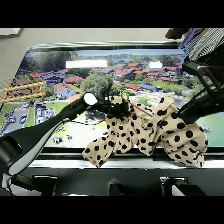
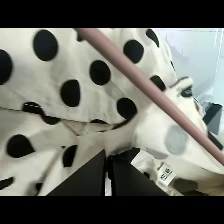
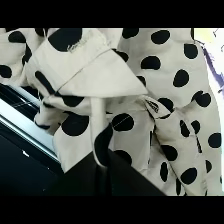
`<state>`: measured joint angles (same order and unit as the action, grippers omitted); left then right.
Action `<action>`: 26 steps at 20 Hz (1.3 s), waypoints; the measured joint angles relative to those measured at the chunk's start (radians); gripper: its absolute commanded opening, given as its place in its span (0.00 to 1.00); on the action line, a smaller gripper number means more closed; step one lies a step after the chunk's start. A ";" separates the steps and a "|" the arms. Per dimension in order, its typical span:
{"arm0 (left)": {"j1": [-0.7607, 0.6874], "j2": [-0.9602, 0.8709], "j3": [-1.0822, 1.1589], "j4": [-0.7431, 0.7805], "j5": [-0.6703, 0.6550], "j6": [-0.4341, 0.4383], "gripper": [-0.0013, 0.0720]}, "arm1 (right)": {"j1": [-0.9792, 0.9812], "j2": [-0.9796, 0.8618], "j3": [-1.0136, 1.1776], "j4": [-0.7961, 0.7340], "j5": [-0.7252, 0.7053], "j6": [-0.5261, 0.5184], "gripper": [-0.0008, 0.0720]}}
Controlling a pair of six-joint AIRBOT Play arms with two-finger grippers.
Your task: Fold the clothes and pants, and hang the long-sleeved shirts on hangers.
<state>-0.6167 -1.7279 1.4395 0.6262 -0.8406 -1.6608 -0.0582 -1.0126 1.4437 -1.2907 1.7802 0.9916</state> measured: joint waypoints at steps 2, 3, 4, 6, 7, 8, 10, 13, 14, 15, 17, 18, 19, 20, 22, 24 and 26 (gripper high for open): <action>0.024 0.009 0.000 0.031 -0.018 -0.008 0.05 | 0.000 0.012 0.000 0.000 0.009 0.010 0.04; 0.033 0.011 0.000 0.040 -0.023 -0.017 0.05 | 0.000 0.019 0.000 0.000 0.014 0.013 0.04; 0.040 0.013 0.000 0.049 -0.029 -0.018 0.05 | 0.000 0.027 0.000 0.000 0.018 0.016 0.04; 0.050 0.015 0.000 0.059 -0.034 -0.019 0.05 | 0.000 0.044 0.000 0.007 0.024 0.023 0.04; 0.054 0.015 0.000 0.065 -0.034 -0.018 0.05 | 0.000 0.052 0.000 0.011 0.031 0.025 0.04; 0.056 0.016 0.000 0.069 -0.034 -0.018 0.05 | 0.000 0.061 0.000 0.015 0.039 0.034 0.04; 0.059 0.016 0.000 0.074 -0.032 -0.019 0.05 | 0.000 0.076 0.000 0.019 0.052 0.046 0.04; 0.067 0.016 0.000 0.079 -0.028 -0.019 0.05 | 0.000 0.090 -0.005 0.023 0.062 0.060 0.04; 0.073 0.017 0.000 0.079 -0.027 -0.018 0.05 | 0.000 0.093 -0.009 0.024 0.064 0.063 0.04; 0.079 0.018 0.000 0.079 -0.026 -0.018 0.05 | 0.000 0.095 -0.018 0.027 0.064 0.066 0.04; 0.096 0.020 0.000 0.080 -0.025 -0.013 0.05 | 0.000 0.096 -0.043 0.039 0.064 0.070 0.04; 0.105 0.022 0.000 0.080 -0.025 -0.005 0.05 | 0.000 0.097 -0.059 0.045 0.065 0.070 0.04; 0.113 0.023 0.000 0.080 -0.026 -0.001 0.05 | 0.000 0.097 -0.075 0.048 0.065 0.069 0.04; 0.119 0.024 0.000 0.081 -0.029 0.003 0.05 | 0.000 0.097 -0.090 0.049 0.064 0.069 0.04; 0.127 0.025 0.000 0.082 -0.035 0.015 0.05 | 0.000 0.098 -0.116 0.052 0.064 0.065 0.04; 0.131 0.026 0.000 0.082 -0.040 0.026 0.05 | 0.000 0.098 -0.138 0.047 0.060 0.064 0.04; 0.135 0.027 0.000 0.082 -0.052 0.038 0.05 | 0.000 0.098 -0.150 0.033 0.055 0.058 0.04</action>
<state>-0.4820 -1.7004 1.4395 0.7086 -0.8925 -1.6226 -0.0578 -0.9150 1.2938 -1.2575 1.8355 1.0496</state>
